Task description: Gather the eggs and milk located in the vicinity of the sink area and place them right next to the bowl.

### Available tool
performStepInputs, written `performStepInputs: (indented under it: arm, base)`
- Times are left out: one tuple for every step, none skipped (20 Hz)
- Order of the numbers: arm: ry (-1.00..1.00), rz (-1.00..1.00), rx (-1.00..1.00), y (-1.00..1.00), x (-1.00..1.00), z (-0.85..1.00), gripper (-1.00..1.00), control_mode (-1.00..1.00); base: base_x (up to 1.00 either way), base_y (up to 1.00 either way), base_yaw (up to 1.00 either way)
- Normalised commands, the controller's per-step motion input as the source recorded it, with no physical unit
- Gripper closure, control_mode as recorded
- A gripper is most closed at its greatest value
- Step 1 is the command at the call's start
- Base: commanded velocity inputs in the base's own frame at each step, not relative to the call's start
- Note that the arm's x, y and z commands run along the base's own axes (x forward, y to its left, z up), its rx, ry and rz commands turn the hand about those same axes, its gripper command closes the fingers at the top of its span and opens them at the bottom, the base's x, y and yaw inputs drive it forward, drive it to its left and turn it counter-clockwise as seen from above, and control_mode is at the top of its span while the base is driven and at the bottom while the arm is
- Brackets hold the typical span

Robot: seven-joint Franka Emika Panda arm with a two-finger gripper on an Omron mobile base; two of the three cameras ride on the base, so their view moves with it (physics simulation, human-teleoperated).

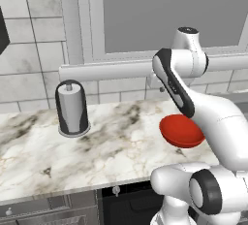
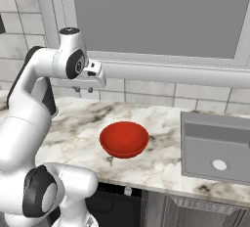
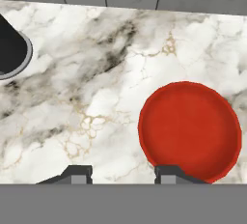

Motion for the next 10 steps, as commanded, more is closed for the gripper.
performStepInputs:
  arm:
    - [0.0,0.0,0.0,0.0,-0.04,0.0,-1.0,-1.0]
    - [0.0,0.0,0.0,0.0,-0.19,0.0,-1.0,-1.0]
    - [-0.04,0.0,0.0,-0.05,-0.33,-0.01,-1.0,-1.0]
    - [-0.09,0.0,0.0,-0.16,-0.43,-0.01,-1.0,-1.0]
    - [-0.12,0.0,0.01,-0.23,-0.51,-0.02,-1.0,-1.0]
    - [-0.15,0.0,0.02,-0.26,-0.56,-0.02,-1.0,-1.0]
    - [-0.15,0.0,0.02,-0.26,-0.55,-0.03,-1.0,-1.0]
    - [-0.17,0.0,0.02,-0.24,-0.55,-0.06,-1.0,-1.0]
    - [-0.18,0.0,0.02,-0.19,-0.59,-0.05,-1.0,-1.0]
    - [-0.19,0.0,0.01,-0.17,-0.59,-0.04,-1.0,-1.0]
  base:
    - [0.0,0.0,0.0]
    - [0.0,0.0,0.0]
    - [0.0,0.0,0.0]
    - [0.0,0.0,0.0]
    - [0.0,0.0,0.0]
    - [0.0,0.0,0.0]
    - [0.0,0.0,0.0]
    - [0.0,0.0,0.0]
    - [0.0,0.0,0.0]
    - [0.0,0.0,0.0]
